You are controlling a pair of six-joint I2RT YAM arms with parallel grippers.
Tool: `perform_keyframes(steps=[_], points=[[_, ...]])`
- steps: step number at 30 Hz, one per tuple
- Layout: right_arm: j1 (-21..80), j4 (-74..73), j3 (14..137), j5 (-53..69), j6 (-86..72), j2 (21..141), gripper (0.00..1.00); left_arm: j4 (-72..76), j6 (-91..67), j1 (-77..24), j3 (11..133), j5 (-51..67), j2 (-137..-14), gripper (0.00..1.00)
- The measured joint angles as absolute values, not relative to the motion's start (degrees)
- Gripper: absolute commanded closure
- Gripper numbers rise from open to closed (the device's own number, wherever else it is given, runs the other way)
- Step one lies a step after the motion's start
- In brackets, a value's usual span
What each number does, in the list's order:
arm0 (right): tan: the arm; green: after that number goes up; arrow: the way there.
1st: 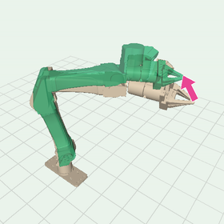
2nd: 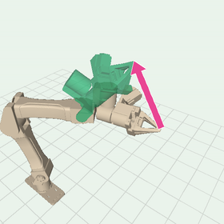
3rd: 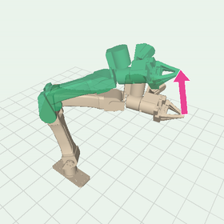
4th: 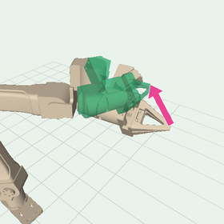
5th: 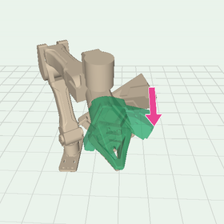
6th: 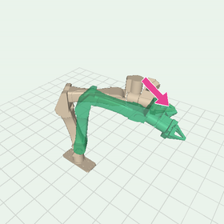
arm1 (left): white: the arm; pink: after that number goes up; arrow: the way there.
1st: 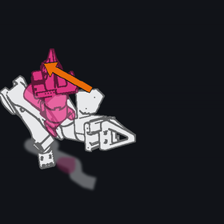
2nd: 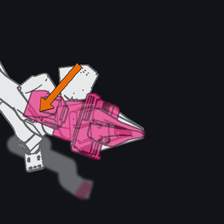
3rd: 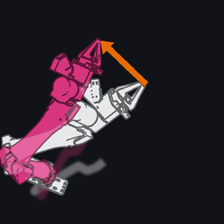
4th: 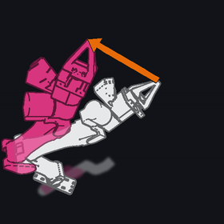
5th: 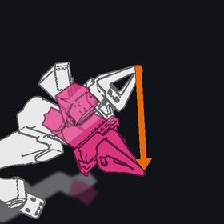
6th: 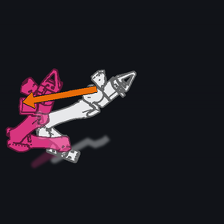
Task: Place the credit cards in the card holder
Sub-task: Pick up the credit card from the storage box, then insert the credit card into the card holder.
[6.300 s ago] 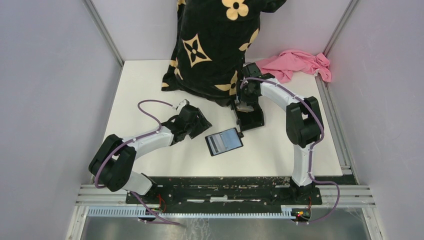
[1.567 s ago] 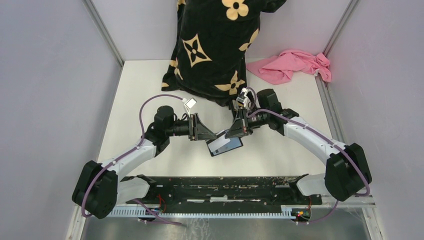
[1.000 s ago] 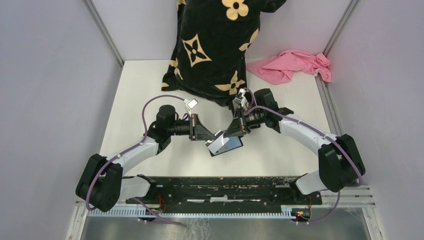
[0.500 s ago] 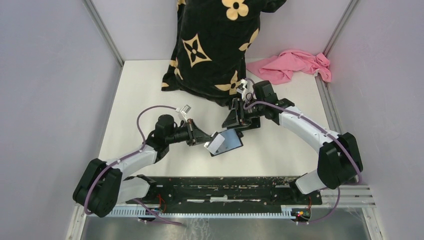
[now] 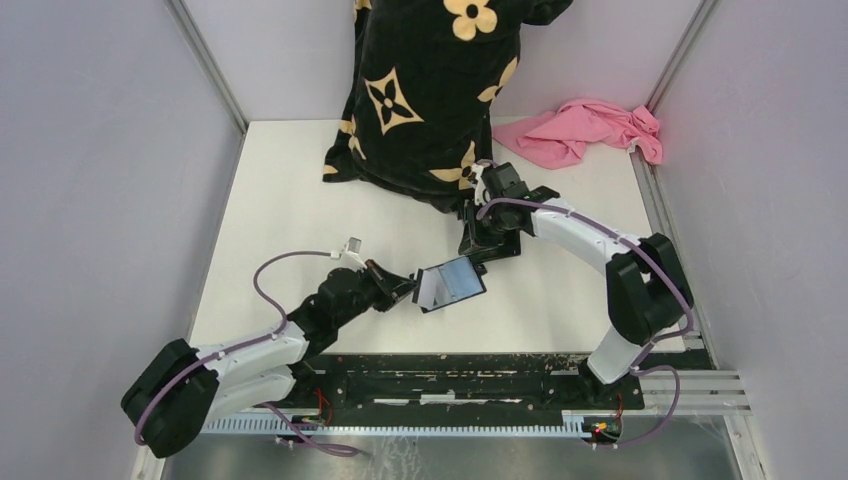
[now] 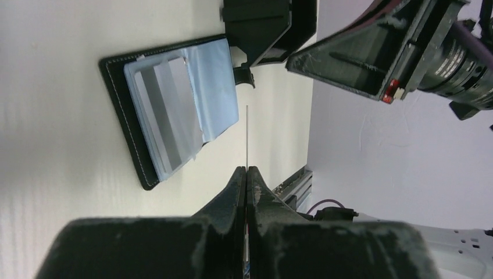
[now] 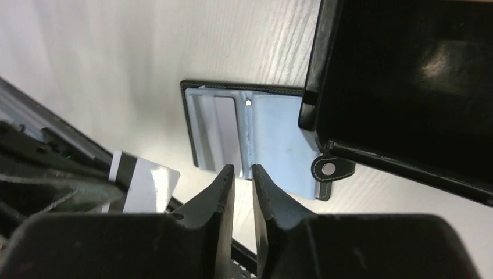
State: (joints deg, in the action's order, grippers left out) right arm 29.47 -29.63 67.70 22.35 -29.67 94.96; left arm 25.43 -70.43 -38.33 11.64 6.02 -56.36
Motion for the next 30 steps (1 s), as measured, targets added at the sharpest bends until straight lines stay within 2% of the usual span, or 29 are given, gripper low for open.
perform_keyframes(steps=[5,10,20,30], points=[[31.7,-31.8,71.7,13.7,-27.4,99.1,0.93,27.6,-74.3,-48.1,11.6,-6.5,-59.7,0.97],[31.8,-33.9,75.5,6.9,-25.8,102.9,0.99,28.1,-76.2,-53.0,12.2,-15.7,-65.3,0.97],[32.3,-39.4,78.3,-4.3,-22.6,106.5,0.99,34.4,-77.2,-58.2,16.2,-26.3,-78.2,0.97],[33.8,-41.6,78.3,-6.1,-21.6,106.7,0.99,39.4,-77.2,-59.2,20.7,-29.3,-85.7,0.97]])
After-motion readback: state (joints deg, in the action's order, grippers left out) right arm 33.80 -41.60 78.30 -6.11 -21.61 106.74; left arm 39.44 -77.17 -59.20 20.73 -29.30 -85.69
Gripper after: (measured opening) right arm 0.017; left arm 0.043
